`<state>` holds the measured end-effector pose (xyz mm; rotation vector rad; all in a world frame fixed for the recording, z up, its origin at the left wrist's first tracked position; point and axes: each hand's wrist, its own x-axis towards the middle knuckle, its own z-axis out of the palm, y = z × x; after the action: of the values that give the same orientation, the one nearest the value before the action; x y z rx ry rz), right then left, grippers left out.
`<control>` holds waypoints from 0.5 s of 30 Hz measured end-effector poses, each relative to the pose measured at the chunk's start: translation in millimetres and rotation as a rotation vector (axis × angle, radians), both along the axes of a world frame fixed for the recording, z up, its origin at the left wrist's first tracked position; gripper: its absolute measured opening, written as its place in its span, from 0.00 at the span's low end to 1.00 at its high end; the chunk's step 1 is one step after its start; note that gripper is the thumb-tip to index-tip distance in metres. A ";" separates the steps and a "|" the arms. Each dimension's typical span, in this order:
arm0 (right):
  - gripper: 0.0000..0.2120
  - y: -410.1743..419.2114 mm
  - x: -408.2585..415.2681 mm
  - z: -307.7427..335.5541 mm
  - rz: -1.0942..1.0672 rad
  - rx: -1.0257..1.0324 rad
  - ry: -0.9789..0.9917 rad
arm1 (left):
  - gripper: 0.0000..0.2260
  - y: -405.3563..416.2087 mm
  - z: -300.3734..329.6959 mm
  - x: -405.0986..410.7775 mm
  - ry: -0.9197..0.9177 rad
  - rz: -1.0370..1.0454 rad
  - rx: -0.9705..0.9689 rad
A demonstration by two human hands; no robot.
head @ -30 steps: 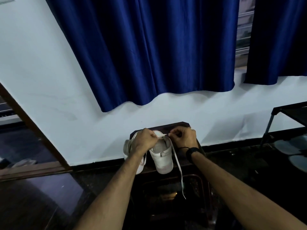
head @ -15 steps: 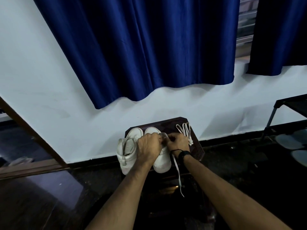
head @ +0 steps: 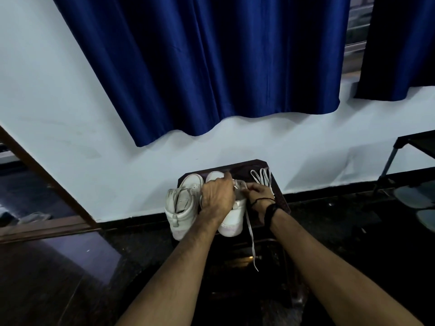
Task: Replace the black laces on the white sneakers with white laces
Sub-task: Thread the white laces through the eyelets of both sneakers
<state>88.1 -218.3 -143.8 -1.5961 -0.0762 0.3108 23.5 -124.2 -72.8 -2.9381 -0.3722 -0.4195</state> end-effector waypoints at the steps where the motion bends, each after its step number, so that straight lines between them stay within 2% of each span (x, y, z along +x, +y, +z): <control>1: 0.02 0.8 0.6 -1.6 0.013 0.051 0.032 | 0.11 0.2 -0.2 0.5 0.027 -0.006 0.019; 6: 0.05 -1.7 -5.8 4.4 0.014 0.188 0.157 | 0.11 5.4 -2.9 5.7 0.108 -0.045 -0.001; 11: 0.06 -3.1 -8.0 9.0 0.042 0.279 0.277 | 0.11 7.9 -10.1 4.7 -0.009 0.028 -0.082; 15: 0.09 -0.7 -5.9 6.8 0.083 0.269 0.276 | 0.11 9.9 -13.0 7.5 0.000 0.042 -0.103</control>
<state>82.2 -219.0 -137.0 -1.2734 0.0283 0.5594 30.9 -114.3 -85.8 -3.0239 -0.4686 -0.4063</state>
